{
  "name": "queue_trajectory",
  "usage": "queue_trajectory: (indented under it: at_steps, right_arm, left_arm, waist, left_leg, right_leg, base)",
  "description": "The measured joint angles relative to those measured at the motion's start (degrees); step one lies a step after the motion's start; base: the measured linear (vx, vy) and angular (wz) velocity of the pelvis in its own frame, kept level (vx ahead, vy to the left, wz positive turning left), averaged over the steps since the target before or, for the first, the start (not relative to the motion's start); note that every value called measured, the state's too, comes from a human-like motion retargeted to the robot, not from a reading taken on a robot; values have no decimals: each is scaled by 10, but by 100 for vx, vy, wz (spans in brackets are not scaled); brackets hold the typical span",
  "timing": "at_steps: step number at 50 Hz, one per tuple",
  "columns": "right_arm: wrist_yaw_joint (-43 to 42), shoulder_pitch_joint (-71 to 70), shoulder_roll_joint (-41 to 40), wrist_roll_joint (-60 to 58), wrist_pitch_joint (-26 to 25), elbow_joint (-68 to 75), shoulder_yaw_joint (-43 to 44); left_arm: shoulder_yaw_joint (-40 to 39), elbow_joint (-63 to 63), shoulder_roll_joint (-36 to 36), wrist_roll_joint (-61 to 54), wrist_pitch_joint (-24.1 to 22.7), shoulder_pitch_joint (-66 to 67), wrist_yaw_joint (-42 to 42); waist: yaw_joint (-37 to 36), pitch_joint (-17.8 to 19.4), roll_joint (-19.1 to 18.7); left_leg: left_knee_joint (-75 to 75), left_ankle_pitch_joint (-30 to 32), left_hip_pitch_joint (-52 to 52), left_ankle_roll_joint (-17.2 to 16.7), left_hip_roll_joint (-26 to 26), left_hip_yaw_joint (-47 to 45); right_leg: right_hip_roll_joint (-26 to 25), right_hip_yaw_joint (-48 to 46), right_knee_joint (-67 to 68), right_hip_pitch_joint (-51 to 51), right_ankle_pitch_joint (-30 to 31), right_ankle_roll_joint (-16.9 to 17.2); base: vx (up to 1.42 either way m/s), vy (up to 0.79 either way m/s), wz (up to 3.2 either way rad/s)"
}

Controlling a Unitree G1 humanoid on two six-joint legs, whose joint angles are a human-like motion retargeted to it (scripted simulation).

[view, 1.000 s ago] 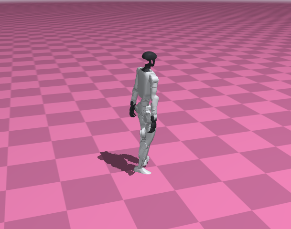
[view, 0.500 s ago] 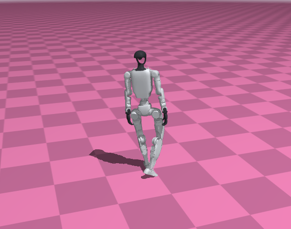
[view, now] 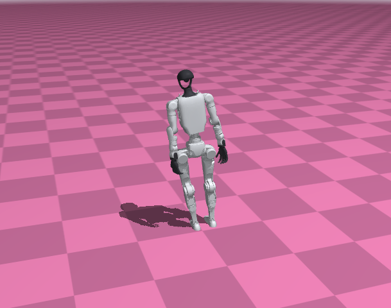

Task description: In place motions

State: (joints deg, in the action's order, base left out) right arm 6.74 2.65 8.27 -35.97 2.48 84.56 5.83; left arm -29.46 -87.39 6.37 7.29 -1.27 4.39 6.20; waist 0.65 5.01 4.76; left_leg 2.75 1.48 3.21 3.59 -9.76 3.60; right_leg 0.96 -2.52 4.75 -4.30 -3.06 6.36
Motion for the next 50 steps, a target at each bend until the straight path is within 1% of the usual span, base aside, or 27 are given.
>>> queue_trajectory:
  at_steps: [2,3,6,8,12,15,22,27,33,40,43,46,48,50]
  right_arm:
    - [5,2,-1,-8,-4,5,1]
    - [8,4,-1,-13,-6,8,5]
    - [12,12,-1,-27,-16,13,22]
    - [10,12,-1,-30,-17,10,27]
    - [5,7,0,-15,-14,8,20]
    - [13,2,-3,-4,-15,7,25]
    - [19,4,-6,-6,-9,-7,22]
    - [22,6,-2,-13,-12,0,25]
    - [8,12,5,-15,-14,7,33]
    - [11,-3,9,-25,-14,-1,29]
    - [20,-15,3,-20,-5,-22,19]
    - [30,-28,-3,-13,2,-46,3]
    - [36,-33,-7,-8,6,-60,-11]
    - [42,-37,-9,-6,10,-70,-26]
  left_arm:
    - [-7,-8,0,9,7,10,-1]
    - [-9,-10,-1,14,9,17,-3]
    - [-12,-14,-15,17,12,36,-18]
    - [-22,-14,-26,7,8,46,-22]
    - [-47,-7,-44,-1,7,62,-3]
    - [-54,-3,-50,1,7,69,-8]
    - [-45,-8,-38,11,11,61,-8]
    - [-34,2,-28,12,9,47,-13]
    - [-16,0,-21,6,8,25,-10]
    - [25,9,-16,5,2,1,2]
    - [45,19,-9,9,-2,-10,10]
    - [63,23,3,10,-4,-23,19]
    - [72,21,14,12,-3,-31,24]
    - [77,17,28,16,0,-39,27]
  waist:
    - [-21,-5,-1]
    - [-31,-9,-3]
    - [-54,-27,-11]
    - [-52,-34,-15]
    - [-42,-43,-23]
    - [-50,-48,-27]
    - [-42,-54,-29]
    - [-51,-54,-28]
    - [-41,-57,-31]
    - [-19,-47,-33]
    - [-2,-29,-28]
    - [24,-7,-24]
    - [45,2,-24]
    - [65,8,-26]
  left_leg:
    - [-23,9,-20,-1,-5,9]
    - [-30,12,-27,0,-7,15]
    - [-28,10,-27,2,-8,35]
    - [-19,7,-20,4,-10,48]
    - [-13,5,-18,4,-12,62]
    - [-17,6,-21,4,-10,64]
    - [-10,7,-18,1,-8,74]
    - [-9,7,-19,3,-9,66]
    - [-11,8,-17,11,-12,55]
    - [-27,6,-18,22,-5,-10]
    - [-34,0,-21,31,-1,-60]
    - [-40,-10,-26,36,8,-119]
    - [-41,-15,-26,36,19,-158]
    - [-43,-21,-25,34,33,-200]
  right_leg:
    - [13,-50,-14,24,-23,6]
    - [18,-77,-21,30,-19,7]
    - [18,-87,-38,42,-14,6]
    - [17,-98,-46,49,-12,4]
    - [13,-105,-49,57,-14,-6]
    - [12,-106,-43,55,-16,-10]
    - [11,-119,-41,60,-18,-18]
    - [13,-111,-31,56,-19,-20]
    - [17,-94,-21,42,-14,-21]
    - [13,-43,0,0,5,-21]
    - [-4,0,6,-20,27,-34]
    - [-17,25,5,-34,39,-35]
    - [-17,6,6,-42,35,-43]
    - [-3,-60,10,-49,23,-55]
  base:
    - [14,-6,44]
    - [17,-6,50]
    - [11,-7,60]
    - [1,-3,64]
    - [2,-3,34]
    - [-1,-4,4]
    - [1,-4,18]
    - [0,0,0]
    - [0,2,-19]
    - [-8,3,-83]
    - [-20,-1,-155]
    - [-26,-1,-181]
    - [-28,-1,-186]
    - [-36,-3,-200]
